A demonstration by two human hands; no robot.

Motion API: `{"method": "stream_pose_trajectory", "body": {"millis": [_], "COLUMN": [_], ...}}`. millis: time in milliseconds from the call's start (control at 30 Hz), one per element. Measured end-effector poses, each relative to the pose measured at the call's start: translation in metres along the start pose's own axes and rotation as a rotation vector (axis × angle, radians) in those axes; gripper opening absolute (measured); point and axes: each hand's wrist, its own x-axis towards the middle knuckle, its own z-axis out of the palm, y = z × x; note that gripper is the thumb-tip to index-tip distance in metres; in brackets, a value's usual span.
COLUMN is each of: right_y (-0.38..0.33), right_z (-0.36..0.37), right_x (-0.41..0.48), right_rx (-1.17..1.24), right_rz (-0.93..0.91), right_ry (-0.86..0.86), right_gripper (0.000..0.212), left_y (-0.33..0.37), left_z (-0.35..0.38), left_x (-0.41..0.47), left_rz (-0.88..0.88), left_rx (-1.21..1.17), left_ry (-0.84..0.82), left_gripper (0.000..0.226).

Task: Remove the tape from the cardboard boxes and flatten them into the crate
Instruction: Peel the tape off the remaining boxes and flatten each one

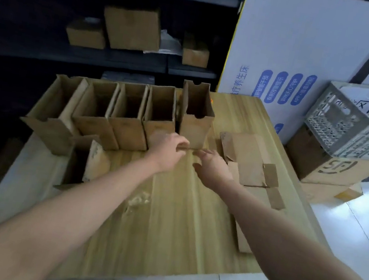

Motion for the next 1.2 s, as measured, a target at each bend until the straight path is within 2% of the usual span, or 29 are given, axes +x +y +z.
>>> {"method": "stream_pose_trajectory", "body": {"millis": [167, 333, 400, 567, 633, 733, 800, 867, 933, 1067, 1200], "right_y": [-0.123, -0.204, -0.223, -0.24, -0.239, -0.235, -0.226, -0.21, -0.188, -0.125, -0.056], "right_z": [0.028, 0.069, 0.085, 0.107, 0.103, 0.08, 0.058, 0.036, 0.017, -0.015, -0.036], "right_x": [0.025, 0.037, 0.041, 0.045, 0.045, 0.044, 0.041, 0.033, 0.022, -0.007, -0.045], "right_rx": [0.011, -0.113, -0.207, -0.26, -0.109, 0.205, 0.377, 0.554, 0.657, 0.772, 0.849], "right_rz": [-0.224, -0.396, -0.409, -0.407, -0.374, -0.289, -0.16, -0.029, 0.083, 0.338, 0.57], "right_ry": [-0.039, -0.271, -0.317, -0.298, -0.191, -0.022, 0.01, 0.067, 0.163, 0.299, 0.386], "right_gripper": [0.053, 0.07, 0.066, 0.034, 0.031, 0.033, 0.028, 0.011, 0.013, 0.006, 0.015], "left_y": [-0.069, -0.125, -0.141, -0.166, -0.168, -0.156, -0.142, -0.124, -0.104, -0.065, -0.027], "left_z": [-0.075, -0.111, -0.118, -0.127, -0.127, -0.126, -0.126, -0.124, -0.12, -0.091, -0.044], "left_x": [-0.055, -0.1, -0.113, -0.131, -0.132, -0.124, -0.116, -0.104, -0.092, -0.068, -0.051], "left_rz": [-0.09, -0.198, -0.221, -0.215, -0.196, -0.128, -0.047, 0.036, 0.087, 0.118, 0.146], "left_rx": [0.018, 0.001, 0.0, 0.002, -0.004, -0.002, 0.008, -0.015, -0.04, -0.066, -0.03], "left_ry": [0.214, 0.292, 0.288, 0.248, 0.251, 0.36, 0.46, 0.53, 0.546, 0.379, 0.107], "left_gripper": [0.027, 0.027, 0.026, 0.026, 0.025, 0.024, 0.023, 0.022, 0.021, 0.023, 0.043]}}
